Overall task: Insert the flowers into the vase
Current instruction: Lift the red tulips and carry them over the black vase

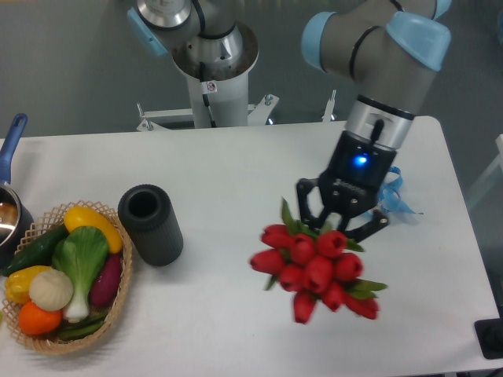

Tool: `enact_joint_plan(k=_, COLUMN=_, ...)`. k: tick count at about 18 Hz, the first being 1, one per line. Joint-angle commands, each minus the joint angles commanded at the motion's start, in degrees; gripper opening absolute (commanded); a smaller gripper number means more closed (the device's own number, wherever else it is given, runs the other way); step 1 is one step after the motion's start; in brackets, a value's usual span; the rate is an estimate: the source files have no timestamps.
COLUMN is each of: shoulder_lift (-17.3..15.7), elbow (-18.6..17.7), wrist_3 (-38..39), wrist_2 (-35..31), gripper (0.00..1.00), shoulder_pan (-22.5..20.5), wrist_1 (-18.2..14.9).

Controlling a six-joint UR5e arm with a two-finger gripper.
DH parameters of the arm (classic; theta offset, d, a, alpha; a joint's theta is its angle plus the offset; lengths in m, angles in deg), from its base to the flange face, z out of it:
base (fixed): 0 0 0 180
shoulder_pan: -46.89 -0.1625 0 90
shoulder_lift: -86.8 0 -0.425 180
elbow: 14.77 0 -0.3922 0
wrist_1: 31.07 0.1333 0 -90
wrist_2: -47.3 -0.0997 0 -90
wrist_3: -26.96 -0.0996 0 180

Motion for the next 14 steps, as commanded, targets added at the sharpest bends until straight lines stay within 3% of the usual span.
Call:
enact_joint_plan(k=7, shoulder_lift=-6.86, elbow=-13.01, wrist_3=-1.23, wrist_2=11.97, gripper=0.00, shoulder_pan=2.37, wrist_1=6.33)
enact_joint_plan(k=14, shoulder_lift=-13.27, elbow=-23.12, wrist_3=-8.26, wrist_2=20.15, gripper=0.00, shoulder_pan=4.66, wrist_1=6.78)
